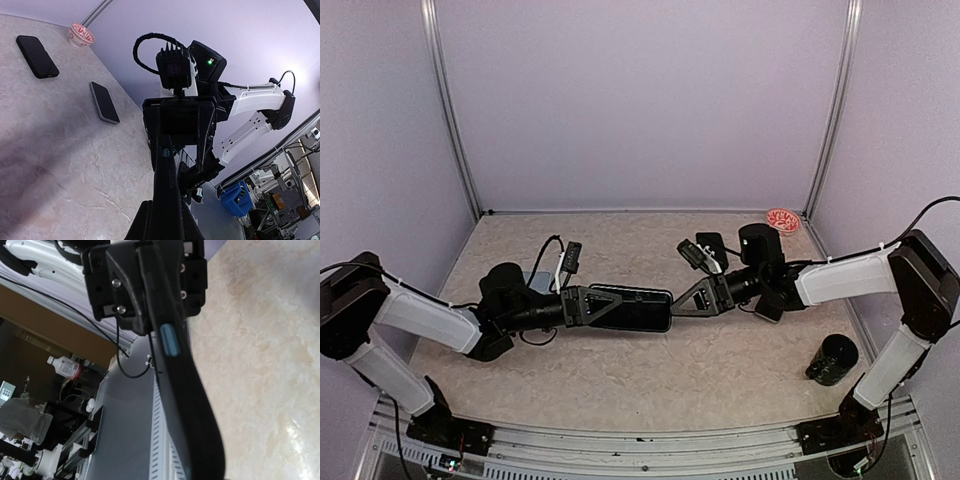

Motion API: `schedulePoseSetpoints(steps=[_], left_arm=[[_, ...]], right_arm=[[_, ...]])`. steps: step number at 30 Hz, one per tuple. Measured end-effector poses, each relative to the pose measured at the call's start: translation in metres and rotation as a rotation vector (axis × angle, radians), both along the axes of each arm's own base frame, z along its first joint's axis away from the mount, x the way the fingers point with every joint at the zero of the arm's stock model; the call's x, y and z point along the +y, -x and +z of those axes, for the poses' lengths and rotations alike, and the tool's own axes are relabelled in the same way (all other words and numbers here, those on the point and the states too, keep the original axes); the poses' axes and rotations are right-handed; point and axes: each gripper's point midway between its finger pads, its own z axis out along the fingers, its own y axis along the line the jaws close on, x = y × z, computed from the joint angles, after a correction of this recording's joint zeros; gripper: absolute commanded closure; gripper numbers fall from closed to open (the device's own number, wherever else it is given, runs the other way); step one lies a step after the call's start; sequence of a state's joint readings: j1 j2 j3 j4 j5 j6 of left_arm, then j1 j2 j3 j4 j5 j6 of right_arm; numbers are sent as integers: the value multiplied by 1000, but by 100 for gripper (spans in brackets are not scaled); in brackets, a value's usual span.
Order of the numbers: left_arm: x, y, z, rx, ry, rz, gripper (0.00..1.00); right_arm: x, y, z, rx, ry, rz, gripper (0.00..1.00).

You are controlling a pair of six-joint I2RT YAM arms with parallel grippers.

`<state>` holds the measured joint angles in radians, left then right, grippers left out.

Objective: Put the phone into the phone case
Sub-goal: Press the bottom corners of the phone case.

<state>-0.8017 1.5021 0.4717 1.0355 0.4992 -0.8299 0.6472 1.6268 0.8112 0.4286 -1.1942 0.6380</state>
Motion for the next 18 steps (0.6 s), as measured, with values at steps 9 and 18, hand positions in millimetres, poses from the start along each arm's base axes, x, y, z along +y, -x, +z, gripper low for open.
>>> schedulePoseSetpoints(steps=[9, 18], left_arm=[[4, 3, 1, 3, 25, 6, 100], [4, 6, 3, 1, 33, 0, 100]], right_arm=[[13, 12, -8, 18, 2, 35, 63], [20, 16, -18, 38, 18, 45, 88]])
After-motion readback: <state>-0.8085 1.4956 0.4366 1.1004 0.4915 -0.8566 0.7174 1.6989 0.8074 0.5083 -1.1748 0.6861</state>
